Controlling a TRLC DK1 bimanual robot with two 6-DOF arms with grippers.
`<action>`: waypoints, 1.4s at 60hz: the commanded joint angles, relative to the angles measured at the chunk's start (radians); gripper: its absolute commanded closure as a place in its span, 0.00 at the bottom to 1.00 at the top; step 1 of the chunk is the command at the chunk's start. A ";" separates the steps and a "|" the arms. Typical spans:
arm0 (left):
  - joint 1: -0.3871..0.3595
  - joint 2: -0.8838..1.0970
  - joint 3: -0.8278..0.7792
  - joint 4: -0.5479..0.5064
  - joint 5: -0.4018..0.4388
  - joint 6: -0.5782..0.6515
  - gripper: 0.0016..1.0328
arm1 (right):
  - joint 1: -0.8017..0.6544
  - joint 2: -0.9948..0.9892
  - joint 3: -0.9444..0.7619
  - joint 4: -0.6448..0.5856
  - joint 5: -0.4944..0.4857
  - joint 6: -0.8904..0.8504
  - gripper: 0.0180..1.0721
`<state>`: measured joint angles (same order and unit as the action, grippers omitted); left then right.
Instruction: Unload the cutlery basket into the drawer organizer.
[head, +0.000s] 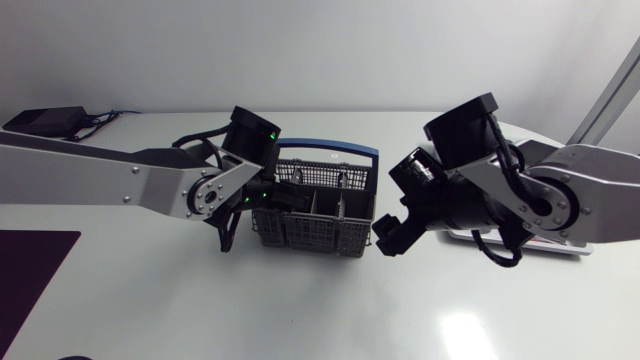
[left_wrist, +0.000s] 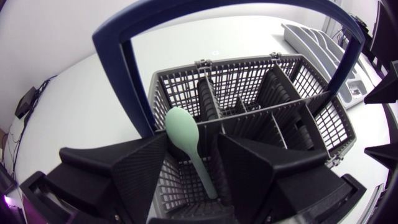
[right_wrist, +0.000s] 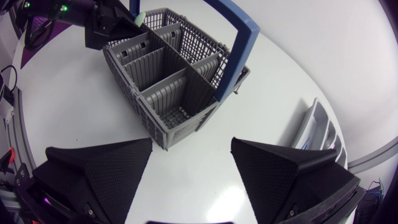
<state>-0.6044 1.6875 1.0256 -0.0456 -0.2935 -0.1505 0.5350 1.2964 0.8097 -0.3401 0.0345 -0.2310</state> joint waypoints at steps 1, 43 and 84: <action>-0.005 0.044 0.016 -0.004 0.017 -0.020 0.44 | 0.005 0.017 -0.021 0.009 0.010 0.019 0.13; 0.008 0.104 0.004 0.121 0.050 -0.017 0.65 | 0.005 0.021 -0.069 0.056 0.004 0.007 0.13; 0.008 0.035 -0.061 0.147 0.067 0.009 0.86 | 0.005 0.014 -0.087 0.064 0.004 0.001 0.13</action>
<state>-0.5922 1.7477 1.0100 0.1135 -0.2329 -0.1493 0.5350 1.3029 0.7494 -0.2829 0.0338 -0.2314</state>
